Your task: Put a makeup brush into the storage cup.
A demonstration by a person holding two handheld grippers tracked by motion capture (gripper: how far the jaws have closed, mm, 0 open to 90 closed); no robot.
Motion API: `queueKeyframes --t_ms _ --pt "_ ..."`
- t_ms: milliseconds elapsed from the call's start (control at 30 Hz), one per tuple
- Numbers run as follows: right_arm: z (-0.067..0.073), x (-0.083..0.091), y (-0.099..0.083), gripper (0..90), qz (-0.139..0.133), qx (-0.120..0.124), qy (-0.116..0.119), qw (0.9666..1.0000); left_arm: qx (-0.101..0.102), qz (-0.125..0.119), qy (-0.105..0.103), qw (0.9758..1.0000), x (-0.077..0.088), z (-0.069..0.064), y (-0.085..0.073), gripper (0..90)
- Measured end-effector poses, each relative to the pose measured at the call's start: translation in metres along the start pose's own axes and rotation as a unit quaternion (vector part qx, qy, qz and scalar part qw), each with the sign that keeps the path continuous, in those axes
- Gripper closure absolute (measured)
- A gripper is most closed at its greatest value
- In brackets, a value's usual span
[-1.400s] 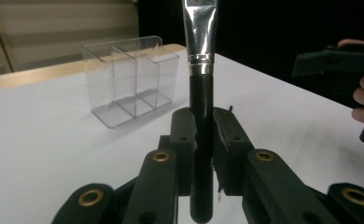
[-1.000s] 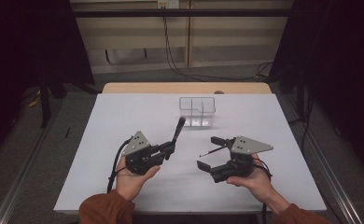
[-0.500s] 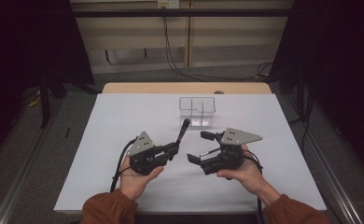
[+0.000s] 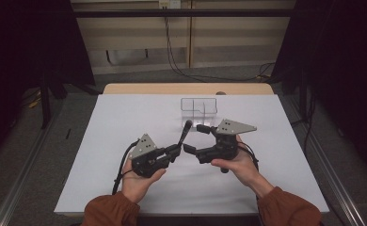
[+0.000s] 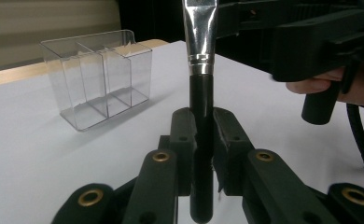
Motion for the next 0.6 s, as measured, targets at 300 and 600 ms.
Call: queueKeyframes --t_ms 300,600 --pt "-0.0069 -0.0037 -0.0043 31.3 0.014 -0.025 0.009 0.9996 0.0 -0.001 0.0 1.0 -0.0006 -0.0002 0.0004 79.4" --pt "-0.0057 -0.006 -0.004 46.3 0.019 -0.033 0.023 0.999 -0.004 0.002 0.0 1.0 -0.0008 -0.0003 0.0018 79.4"
Point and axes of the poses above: each handheld gripper's, and its own axes: x roughly backward along the jaws, y roughly out of its top, z roughly to its left, the point moved 1 cm from there along -x, roughly forward along the jaws, and after that the axes turned 15 degrees about -z, right-handed, at the moved point
